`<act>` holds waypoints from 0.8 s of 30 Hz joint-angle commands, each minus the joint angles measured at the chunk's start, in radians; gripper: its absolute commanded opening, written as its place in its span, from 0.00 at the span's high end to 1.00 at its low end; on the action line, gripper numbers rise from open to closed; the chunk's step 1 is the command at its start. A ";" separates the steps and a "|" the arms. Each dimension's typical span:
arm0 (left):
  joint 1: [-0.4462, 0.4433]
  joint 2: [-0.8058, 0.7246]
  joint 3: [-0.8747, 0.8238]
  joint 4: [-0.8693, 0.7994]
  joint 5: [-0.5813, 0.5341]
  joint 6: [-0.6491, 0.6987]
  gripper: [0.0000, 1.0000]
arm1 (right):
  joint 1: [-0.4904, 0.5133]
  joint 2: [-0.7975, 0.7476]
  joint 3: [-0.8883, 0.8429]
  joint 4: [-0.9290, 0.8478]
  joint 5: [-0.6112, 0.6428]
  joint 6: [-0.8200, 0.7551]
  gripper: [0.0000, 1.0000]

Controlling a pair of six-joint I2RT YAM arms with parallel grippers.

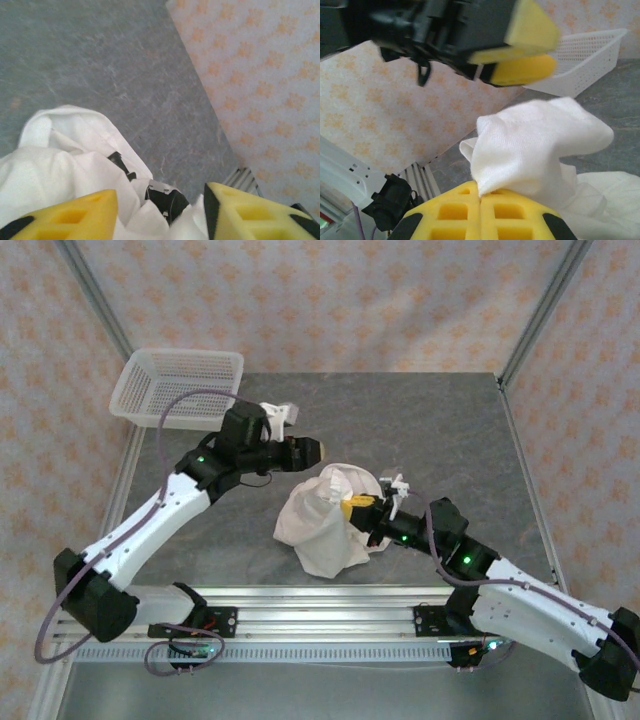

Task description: Fold the inside-out t-shirt

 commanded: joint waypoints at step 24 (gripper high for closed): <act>-0.190 -0.080 -0.080 -0.034 -0.149 -0.086 1.00 | -0.023 -0.034 -0.032 -0.046 0.152 0.017 1.00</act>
